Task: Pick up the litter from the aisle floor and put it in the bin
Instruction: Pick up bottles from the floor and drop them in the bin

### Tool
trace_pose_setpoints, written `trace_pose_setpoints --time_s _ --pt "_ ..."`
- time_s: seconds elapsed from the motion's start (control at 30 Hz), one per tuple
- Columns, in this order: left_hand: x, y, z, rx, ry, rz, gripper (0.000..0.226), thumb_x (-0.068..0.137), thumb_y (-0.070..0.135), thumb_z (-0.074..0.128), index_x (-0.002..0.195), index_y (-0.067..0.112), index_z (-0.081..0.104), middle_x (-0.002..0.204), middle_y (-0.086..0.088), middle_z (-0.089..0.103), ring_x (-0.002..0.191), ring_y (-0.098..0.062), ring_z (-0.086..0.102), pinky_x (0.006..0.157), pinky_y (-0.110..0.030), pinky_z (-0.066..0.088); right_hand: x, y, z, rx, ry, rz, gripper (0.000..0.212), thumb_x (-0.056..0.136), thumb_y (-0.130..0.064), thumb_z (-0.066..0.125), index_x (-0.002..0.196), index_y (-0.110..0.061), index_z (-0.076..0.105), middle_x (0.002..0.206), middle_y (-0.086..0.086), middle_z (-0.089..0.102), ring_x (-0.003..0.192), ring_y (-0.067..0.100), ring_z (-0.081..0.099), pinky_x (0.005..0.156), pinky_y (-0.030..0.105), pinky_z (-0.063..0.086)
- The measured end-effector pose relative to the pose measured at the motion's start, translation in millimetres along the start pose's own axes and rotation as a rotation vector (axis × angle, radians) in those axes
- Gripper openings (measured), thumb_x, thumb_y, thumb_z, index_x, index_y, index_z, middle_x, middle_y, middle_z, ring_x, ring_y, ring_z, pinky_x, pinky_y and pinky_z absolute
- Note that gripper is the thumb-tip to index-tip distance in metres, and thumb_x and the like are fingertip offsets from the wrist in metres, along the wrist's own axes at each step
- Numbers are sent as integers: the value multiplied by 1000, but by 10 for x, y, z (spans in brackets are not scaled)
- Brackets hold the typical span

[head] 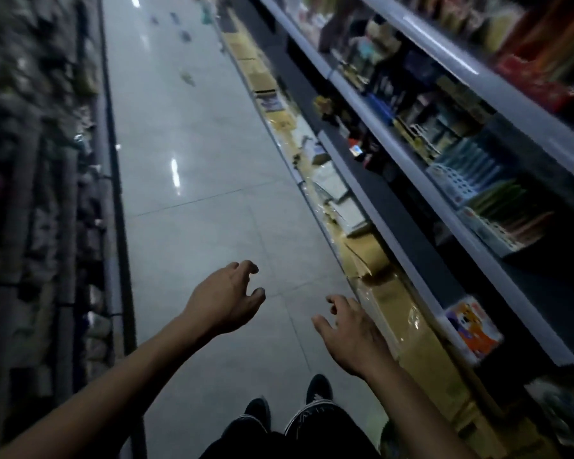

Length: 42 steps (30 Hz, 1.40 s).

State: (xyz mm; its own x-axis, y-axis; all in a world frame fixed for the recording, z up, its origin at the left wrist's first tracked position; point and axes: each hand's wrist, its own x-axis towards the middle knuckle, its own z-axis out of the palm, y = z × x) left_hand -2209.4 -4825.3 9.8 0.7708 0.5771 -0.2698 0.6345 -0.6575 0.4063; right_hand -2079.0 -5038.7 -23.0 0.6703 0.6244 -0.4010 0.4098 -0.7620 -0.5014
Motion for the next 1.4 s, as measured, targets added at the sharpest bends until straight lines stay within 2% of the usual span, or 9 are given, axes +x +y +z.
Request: trace_pose_setpoints --time_s 0.27,0.47,0.87,1.13,1.4 --pt "-144 -84 -110 -47 113 -241 47 89 50 49 133 32 49 119 12 60 101 -10 57 84 -35 50 480 -179 -162 -86 -122 -211 67 86 -69 36 142 -32 40 138 -6 50 115 14 55 92 36 49" --pt "-130 59 -27 -53 150 -296 47 90 50 50 134 31 50 122 9 62 101 -11 57 78 -32 47 615 -7 -309 -113 -153 -265 73 82 -72 33 143 -32 40 137 -7 51 115 13 55 92 36 51" --pt "-201 287 262 -111 159 -408 47 91 51 52 134 31 50 123 8 63 107 -13 60 89 -39 52 1010 183 -534 -167 -239 -347 65 89 -66 42 144 -31 41 134 -7 52 114 13 55 93 41 51" --pt "-203 105 186 -112 197 -496 48 92 53 51 134 31 50 121 10 61 108 -10 58 87 -35 50 1510 -355 -514 -188 -277 -467 62 93 -62 42 144 -27 43 134 -5 53 114 14 56 94 40 51" --pt "290 -547 -182 -125 190 -531 48 93 52 51 135 31 50 124 9 62 111 -10 58 84 -32 48 2160 -1143 -446 -229 -262 -514 59 95 -60 43 144 -27 42 134 -5 53 114 13 56 95 39 50"
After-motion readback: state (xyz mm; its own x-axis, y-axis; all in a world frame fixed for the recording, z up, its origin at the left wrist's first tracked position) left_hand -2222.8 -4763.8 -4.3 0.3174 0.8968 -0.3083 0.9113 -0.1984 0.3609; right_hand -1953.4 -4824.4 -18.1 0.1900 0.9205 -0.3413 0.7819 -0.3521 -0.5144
